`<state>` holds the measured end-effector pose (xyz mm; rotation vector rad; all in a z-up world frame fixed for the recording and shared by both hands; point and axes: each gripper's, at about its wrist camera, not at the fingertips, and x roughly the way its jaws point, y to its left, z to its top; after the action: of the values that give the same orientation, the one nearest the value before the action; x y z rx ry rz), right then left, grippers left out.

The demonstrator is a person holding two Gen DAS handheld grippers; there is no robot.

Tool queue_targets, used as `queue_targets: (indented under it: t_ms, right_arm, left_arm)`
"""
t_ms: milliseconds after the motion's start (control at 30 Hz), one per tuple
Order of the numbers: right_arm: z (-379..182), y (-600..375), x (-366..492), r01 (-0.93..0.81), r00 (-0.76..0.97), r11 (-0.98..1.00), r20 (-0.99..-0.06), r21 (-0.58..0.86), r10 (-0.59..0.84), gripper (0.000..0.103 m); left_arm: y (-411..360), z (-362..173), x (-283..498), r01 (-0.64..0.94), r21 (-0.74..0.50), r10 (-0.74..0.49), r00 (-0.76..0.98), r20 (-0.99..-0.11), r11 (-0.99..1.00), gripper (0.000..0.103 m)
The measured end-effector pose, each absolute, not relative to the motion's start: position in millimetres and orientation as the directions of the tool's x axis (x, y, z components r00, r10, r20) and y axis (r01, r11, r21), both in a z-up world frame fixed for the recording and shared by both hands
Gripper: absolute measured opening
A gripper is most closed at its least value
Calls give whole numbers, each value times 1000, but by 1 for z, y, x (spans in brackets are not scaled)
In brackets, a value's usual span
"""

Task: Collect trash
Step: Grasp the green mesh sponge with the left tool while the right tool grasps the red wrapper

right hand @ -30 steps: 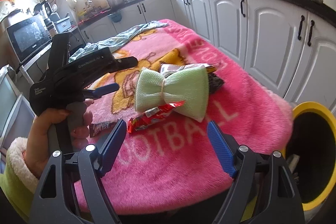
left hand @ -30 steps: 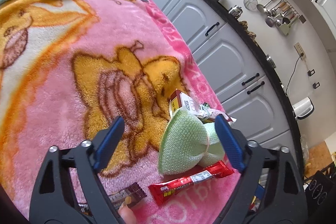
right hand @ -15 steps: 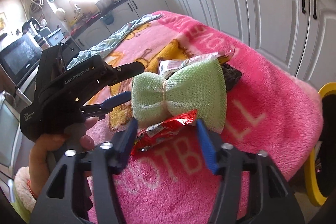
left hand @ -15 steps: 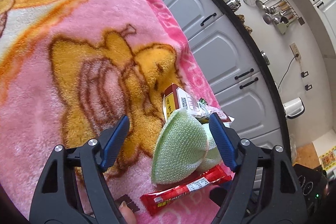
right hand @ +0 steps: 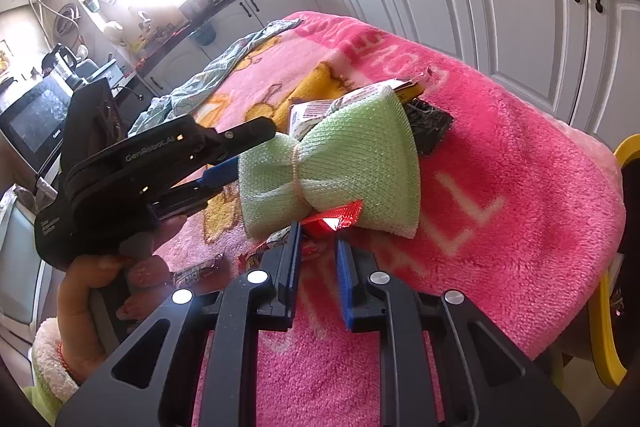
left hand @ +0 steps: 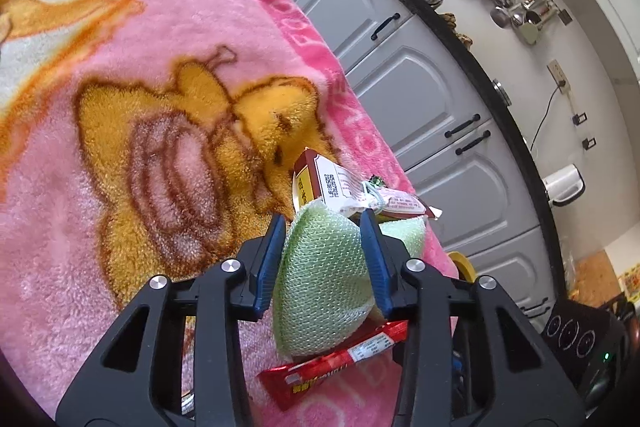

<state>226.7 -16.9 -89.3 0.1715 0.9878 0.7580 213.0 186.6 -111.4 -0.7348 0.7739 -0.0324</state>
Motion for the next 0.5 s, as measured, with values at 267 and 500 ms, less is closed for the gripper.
queue_targets:
  t_ms: [267,500]
  right_arm:
    - [-85,-25,225,-492,331,736,-682,465,652,13]
    - [-79,-32,222,-499,338,731,-672,465,658,11]
  left_arm:
    - [186,-103,201,-203,-608,-288,738,-610,767,24]
    - [180,-87,189,-174,-575,-269,752,-601,800,22]
